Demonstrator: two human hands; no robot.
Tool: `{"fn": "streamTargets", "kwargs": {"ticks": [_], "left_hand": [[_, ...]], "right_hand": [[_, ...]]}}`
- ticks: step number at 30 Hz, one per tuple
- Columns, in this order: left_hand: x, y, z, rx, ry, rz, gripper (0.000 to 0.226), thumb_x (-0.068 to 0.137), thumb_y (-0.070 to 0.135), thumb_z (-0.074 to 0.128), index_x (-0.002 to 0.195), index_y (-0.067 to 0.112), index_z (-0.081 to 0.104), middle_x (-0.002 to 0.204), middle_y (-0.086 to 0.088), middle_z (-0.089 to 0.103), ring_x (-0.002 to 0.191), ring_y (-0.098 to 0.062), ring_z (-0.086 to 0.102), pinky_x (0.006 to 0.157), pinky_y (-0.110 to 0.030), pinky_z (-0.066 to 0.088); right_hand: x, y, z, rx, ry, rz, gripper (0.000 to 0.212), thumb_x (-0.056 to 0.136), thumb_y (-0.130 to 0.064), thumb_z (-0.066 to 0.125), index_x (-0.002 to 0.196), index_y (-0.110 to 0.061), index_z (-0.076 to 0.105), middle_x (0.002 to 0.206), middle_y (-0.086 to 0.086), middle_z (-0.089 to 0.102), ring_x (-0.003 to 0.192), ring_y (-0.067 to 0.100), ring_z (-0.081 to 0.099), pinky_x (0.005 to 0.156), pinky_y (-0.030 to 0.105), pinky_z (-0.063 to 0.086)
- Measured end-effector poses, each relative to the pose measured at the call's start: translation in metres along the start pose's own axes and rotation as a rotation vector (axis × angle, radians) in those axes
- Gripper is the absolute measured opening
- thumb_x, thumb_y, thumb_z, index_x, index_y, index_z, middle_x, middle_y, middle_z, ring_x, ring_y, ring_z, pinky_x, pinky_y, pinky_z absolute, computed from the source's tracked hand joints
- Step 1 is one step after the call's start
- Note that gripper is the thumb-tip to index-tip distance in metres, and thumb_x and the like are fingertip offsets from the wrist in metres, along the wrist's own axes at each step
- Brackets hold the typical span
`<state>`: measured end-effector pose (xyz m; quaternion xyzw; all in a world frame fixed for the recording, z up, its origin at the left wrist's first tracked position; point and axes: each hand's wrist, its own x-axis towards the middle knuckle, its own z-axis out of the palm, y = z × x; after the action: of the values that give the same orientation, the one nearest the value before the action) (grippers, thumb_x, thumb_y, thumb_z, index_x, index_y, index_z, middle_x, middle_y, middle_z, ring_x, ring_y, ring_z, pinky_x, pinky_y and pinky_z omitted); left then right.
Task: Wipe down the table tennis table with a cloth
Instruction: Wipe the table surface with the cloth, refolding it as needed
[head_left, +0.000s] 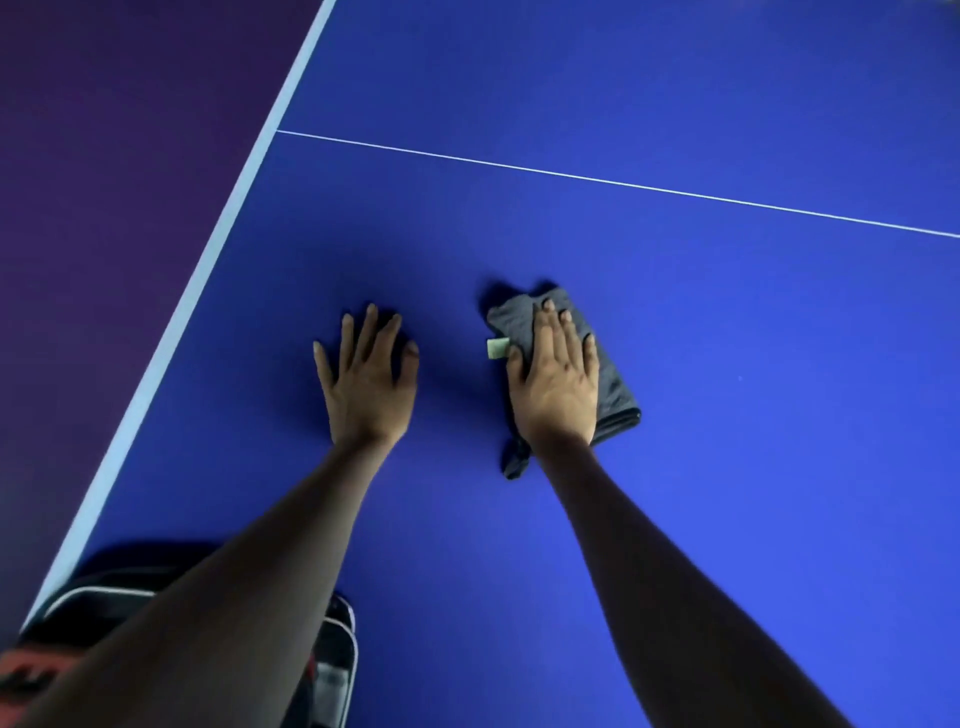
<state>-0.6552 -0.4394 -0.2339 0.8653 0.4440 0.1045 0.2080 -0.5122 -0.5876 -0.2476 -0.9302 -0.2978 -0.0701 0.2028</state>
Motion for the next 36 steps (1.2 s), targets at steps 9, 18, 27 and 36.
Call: {"fn": "streamTargets", "kwargs": {"ticks": [9, 18, 27, 36], "left_hand": [[-0.071, 0.065, 0.007, -0.177, 0.068, 0.139, 0.037, 0.097, 0.021, 0.051, 0.131, 0.011, 0.061, 0.139, -0.012, 0.058, 0.133, -0.036, 0.050, 0.107, -0.058, 0.042], [-0.041, 0.111, 0.059, -0.033, 0.124, 0.051, 0.051, 0.102, 0.030, 0.039, 0.151, 0.020, 0.048, 0.160, 0.001, 0.041, 0.152, -0.021, 0.030, 0.125, -0.050, 0.017], [-0.042, 0.119, 0.071, 0.201, 0.040, 0.010, 0.058, 0.108, 0.036, 0.026, 0.163, 0.026, 0.013, 0.171, 0.005, 0.006, 0.158, -0.019, 0.004, 0.124, -0.056, 0.011], [-0.036, 0.119, 0.070, 0.205, 0.017, -0.004, 0.058, 0.107, 0.038, 0.024, 0.163, 0.028, 0.015, 0.171, 0.006, 0.005, 0.158, -0.017, 0.001, 0.125, -0.056, 0.010]], "right_hand": [[-0.153, 0.025, -0.059, -0.084, -0.074, 0.005, 0.059, 0.107, -0.042, 0.037, 0.159, -0.015, 0.040, 0.167, -0.002, 0.035, 0.156, 0.014, 0.028, 0.126, 0.045, 0.022], [-0.006, 0.053, -0.028, -0.064, -0.032, 0.074, 0.062, 0.104, -0.042, 0.037, 0.159, -0.015, 0.037, 0.167, 0.001, 0.036, 0.156, 0.017, 0.028, 0.128, 0.048, 0.019], [0.172, 0.086, 0.006, -0.061, -0.060, 0.152, 0.060, 0.105, -0.036, 0.042, 0.161, -0.015, 0.033, 0.169, 0.001, 0.032, 0.158, 0.018, 0.023, 0.129, 0.047, 0.012], [0.234, 0.109, 0.014, -0.048, -0.123, 0.095, 0.060, 0.109, -0.040, 0.037, 0.163, -0.014, 0.028, 0.171, -0.002, 0.027, 0.159, 0.015, 0.017, 0.130, 0.043, 0.005]]}}
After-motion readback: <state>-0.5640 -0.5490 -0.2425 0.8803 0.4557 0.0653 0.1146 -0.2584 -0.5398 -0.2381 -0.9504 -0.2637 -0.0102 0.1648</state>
